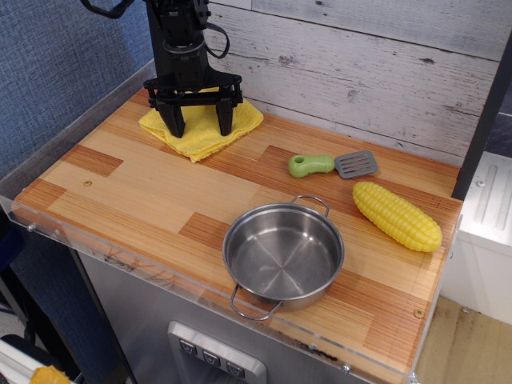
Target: Place the yellow cloth on the far edge of the table
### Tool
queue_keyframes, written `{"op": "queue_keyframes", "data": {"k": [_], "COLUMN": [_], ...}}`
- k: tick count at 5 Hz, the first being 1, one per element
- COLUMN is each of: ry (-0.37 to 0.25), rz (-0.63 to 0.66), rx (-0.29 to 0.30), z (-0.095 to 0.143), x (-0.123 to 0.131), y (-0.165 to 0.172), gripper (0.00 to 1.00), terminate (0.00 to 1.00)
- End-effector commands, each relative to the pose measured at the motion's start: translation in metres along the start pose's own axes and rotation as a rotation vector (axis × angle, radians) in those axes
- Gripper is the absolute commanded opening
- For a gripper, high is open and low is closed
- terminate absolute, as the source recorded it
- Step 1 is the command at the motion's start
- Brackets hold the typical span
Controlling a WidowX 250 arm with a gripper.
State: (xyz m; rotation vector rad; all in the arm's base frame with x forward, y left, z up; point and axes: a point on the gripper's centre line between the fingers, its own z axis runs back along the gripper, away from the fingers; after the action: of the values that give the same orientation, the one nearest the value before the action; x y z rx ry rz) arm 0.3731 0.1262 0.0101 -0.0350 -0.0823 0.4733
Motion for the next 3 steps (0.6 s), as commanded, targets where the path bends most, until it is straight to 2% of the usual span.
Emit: {"op": "queue_keyframes", "data": {"k": [1, 3], "ry": [-0.077, -0.159], "rz": [-0.010, 0.035], "rx": [-0.061, -0.061], "z": [0.069, 0.127], "x": [0.008, 0.011], "y": [-0.004, -0.003], "gripper": [1.00, 1.00], "terminate": [0.00, 0.00]}}
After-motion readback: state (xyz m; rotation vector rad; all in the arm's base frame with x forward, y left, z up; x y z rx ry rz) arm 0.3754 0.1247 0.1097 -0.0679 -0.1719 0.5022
